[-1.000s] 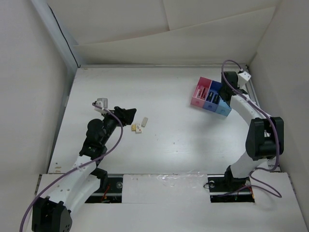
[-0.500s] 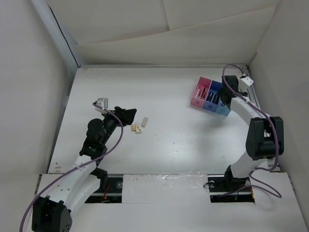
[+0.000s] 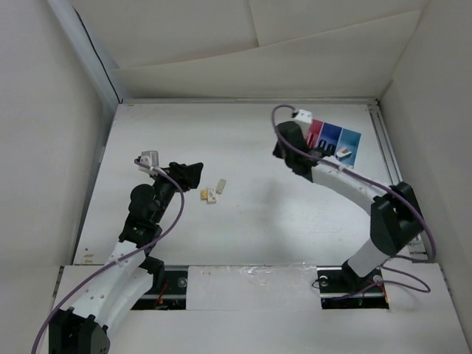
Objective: Sort the stationery into containers
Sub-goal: Pick up the stationery from the center of the board.
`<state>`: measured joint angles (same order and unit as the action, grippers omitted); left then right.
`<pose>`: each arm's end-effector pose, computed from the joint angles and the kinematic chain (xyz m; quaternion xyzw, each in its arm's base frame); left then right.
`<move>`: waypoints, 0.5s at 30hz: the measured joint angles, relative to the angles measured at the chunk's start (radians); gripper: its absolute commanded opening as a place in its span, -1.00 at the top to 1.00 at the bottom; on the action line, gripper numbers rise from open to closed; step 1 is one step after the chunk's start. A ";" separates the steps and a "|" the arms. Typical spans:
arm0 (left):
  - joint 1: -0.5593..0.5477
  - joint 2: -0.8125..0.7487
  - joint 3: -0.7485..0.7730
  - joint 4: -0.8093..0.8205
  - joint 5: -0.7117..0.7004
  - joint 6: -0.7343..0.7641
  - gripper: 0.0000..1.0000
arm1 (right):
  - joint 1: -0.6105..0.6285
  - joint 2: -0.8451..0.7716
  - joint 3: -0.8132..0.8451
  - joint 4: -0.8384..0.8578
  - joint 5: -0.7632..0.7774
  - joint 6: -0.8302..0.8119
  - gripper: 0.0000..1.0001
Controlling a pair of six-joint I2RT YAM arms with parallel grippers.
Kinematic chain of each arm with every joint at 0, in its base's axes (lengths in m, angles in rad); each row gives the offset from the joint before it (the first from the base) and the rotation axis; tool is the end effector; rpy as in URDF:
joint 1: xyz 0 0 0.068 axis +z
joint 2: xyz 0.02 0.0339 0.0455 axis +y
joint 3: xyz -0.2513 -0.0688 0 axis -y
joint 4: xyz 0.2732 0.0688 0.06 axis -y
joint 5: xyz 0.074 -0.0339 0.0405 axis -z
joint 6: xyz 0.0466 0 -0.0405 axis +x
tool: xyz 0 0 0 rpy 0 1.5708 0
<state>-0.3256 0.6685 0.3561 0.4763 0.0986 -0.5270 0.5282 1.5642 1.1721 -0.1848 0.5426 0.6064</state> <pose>0.2069 -0.0747 0.2620 -0.0276 0.6466 -0.3440 0.6803 0.3483 0.1754 0.2537 0.1608 0.8412 0.0481 0.5139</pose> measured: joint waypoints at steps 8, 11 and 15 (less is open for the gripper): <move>0.000 -0.029 0.000 -0.018 -0.052 0.000 -0.37 | 0.307 0.315 0.135 -0.011 -0.159 -0.023 -0.06; 0.000 -0.029 0.000 -0.025 -0.056 0.000 -0.37 | 0.374 0.410 0.192 -0.029 -0.202 -0.017 -0.29; 0.000 -0.029 0.000 -0.029 -0.058 0.000 -0.37 | 0.397 0.483 0.256 -0.040 -0.238 0.002 -0.36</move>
<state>-0.3252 0.6399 0.3561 0.4469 0.0410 -0.5270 0.9249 2.0476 1.4281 -0.2253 0.3042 0.6079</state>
